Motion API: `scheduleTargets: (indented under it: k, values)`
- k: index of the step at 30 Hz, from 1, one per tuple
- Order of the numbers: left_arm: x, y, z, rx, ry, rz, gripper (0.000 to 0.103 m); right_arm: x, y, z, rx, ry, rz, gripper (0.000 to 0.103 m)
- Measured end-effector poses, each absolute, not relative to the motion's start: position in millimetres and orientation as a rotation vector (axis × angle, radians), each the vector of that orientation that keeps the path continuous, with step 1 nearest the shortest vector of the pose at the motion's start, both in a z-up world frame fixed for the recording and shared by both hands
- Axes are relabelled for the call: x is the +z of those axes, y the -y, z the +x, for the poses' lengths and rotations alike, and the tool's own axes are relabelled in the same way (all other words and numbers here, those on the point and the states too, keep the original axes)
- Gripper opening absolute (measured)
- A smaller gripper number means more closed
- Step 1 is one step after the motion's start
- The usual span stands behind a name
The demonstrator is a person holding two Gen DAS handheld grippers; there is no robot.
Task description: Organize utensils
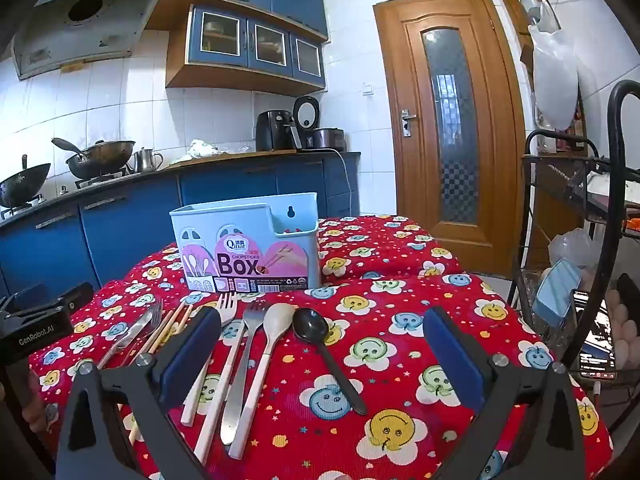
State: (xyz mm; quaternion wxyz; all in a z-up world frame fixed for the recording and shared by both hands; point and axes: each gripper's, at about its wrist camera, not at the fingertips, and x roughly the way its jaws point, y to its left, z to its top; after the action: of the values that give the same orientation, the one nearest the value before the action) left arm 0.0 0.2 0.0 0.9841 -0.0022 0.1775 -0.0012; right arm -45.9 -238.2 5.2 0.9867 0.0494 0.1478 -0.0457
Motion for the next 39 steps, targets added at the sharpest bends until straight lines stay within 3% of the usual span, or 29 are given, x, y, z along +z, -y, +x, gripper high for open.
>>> scheduleTargets:
  k: [39]
  values:
    - [4.3, -2.7, 2.8, -0.003, -0.355, -0.005, 0.103, 5.4, 238.5, -46.6, -0.090, -0.291, 0.110, 0.103]
